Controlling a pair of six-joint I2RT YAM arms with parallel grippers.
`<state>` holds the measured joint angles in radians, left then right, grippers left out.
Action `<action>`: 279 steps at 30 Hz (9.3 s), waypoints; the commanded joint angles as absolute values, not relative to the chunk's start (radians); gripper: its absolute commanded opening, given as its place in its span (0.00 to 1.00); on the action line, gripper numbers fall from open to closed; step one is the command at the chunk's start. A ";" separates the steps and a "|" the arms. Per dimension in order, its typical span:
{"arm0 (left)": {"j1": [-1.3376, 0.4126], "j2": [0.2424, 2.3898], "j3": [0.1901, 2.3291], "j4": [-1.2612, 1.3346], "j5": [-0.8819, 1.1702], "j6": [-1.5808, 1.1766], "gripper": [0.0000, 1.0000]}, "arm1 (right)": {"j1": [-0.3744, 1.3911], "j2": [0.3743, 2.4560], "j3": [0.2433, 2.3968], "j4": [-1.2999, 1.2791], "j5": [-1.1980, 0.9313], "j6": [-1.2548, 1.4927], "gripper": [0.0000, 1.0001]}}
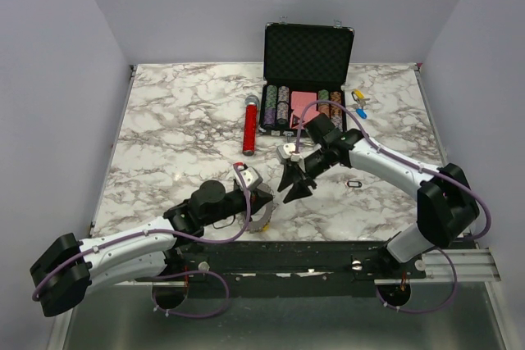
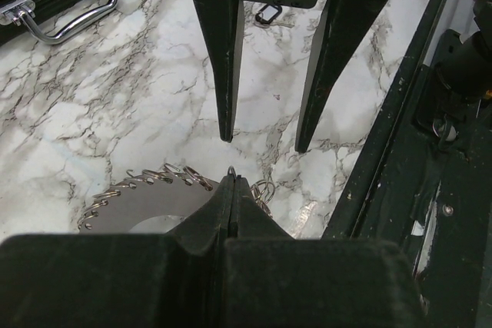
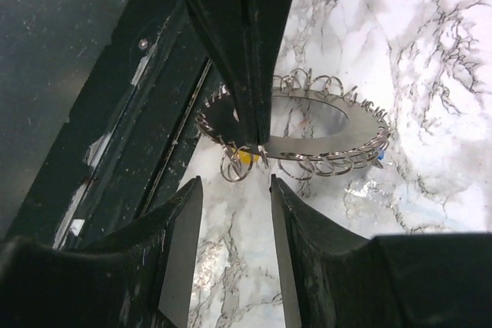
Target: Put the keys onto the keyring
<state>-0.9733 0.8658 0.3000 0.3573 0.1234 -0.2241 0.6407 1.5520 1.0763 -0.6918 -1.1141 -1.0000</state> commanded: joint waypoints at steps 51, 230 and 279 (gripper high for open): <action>-0.986 0.787 0.273 0.394 0.063 -0.242 0.00 | 0.703 1.586 1.077 -0.612 -1.104 -0.908 0.01; -1.043 0.569 0.114 0.622 0.008 -0.282 0.80 | 0.641 1.419 1.164 -0.928 -1.034 -0.951 0.01; -1.042 1.037 0.373 0.702 0.285 -0.077 0.51 | 0.641 1.479 1.258 -1.063 -0.913 -1.012 0.01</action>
